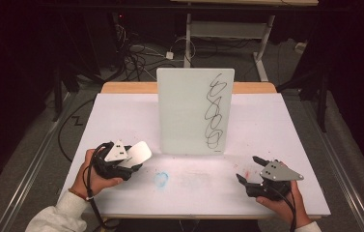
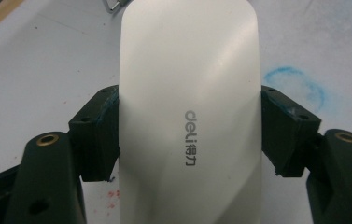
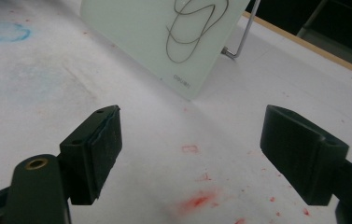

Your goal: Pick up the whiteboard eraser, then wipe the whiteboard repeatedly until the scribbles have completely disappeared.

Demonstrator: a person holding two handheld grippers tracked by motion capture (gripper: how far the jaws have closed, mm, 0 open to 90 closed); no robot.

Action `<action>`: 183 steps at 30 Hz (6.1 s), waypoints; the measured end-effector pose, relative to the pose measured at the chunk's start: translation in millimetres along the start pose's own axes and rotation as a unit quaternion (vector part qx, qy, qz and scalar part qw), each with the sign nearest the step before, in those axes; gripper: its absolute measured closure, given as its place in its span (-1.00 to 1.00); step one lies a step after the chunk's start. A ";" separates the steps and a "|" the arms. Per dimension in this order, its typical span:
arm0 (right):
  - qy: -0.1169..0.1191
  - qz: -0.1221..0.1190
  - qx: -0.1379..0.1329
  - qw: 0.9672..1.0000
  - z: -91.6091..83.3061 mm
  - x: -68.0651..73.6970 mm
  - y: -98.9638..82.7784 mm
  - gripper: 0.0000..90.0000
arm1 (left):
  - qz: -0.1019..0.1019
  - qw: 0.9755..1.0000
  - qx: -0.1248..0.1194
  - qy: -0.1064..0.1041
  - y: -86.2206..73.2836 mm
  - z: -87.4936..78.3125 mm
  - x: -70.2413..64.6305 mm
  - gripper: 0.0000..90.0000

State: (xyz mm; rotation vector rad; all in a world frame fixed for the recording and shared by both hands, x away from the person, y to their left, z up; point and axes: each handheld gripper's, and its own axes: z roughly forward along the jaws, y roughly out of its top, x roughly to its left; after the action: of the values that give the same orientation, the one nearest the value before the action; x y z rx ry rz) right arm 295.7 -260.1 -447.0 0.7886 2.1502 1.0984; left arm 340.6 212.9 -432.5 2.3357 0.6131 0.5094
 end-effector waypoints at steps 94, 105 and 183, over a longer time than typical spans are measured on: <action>-0.034 0.008 -0.017 0.999 -3.4 -7.1 -0.1 -0.53 | 0.084 0.948 -0.164 0.259 260.0 78.4 -48.8 -0.35; -0.030 0.008 -0.015 0.999 -3.1 -6.7 -0.7 -0.53 | 0.096 0.948 -0.150 0.262 247.0 95.3 -65.5 -0.36; -0.017 0.003 -0.006 1.000 -2.1 -4.5 -2.4 -0.54 | 0.133 0.934 -0.134 0.303 229.6 113.1 -80.6 -0.36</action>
State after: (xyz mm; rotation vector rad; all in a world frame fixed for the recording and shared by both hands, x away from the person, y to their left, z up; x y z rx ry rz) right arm 296.5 -265.5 -447.0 0.8021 2.1118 1.0923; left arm 398.4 -41.9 -371.3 1.9927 0.4566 1.3792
